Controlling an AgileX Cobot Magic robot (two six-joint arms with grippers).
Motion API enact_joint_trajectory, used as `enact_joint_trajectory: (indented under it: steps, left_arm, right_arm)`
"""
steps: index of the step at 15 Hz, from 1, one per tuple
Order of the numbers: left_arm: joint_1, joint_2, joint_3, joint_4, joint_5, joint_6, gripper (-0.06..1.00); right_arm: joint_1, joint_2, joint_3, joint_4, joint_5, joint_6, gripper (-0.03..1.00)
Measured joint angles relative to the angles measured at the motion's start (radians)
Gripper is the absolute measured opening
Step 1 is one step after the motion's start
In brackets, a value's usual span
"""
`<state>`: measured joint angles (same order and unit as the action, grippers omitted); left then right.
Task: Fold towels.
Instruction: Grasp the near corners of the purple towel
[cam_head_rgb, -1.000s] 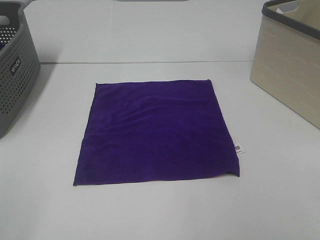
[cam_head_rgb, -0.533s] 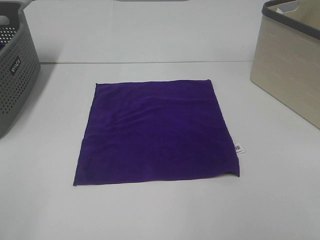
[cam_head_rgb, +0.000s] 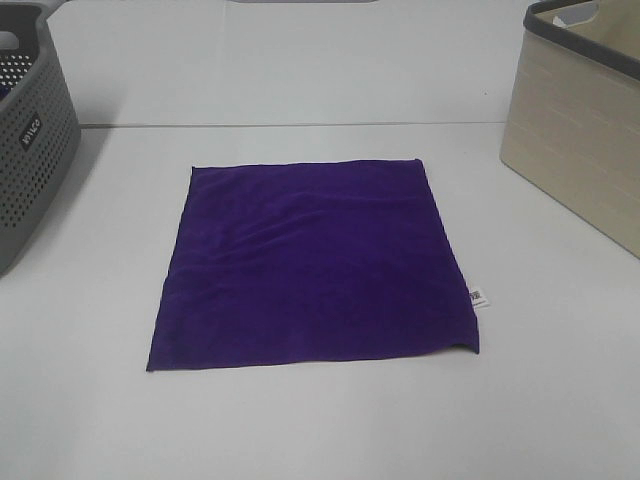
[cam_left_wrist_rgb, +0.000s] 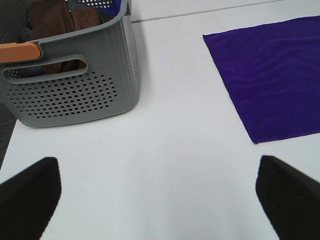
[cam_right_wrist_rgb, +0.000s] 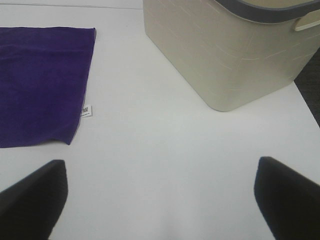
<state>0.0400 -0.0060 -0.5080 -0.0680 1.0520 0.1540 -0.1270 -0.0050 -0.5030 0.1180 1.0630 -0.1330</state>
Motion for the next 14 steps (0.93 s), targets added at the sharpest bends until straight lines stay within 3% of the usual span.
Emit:
enact_joint_trajectory:
  steps: [14]
  left_arm:
    - [0.000,0.000,0.000,0.000,0.000,0.000,0.99]
  right_arm:
    - [0.000,0.000,0.000,0.000,0.000,0.000,0.98]
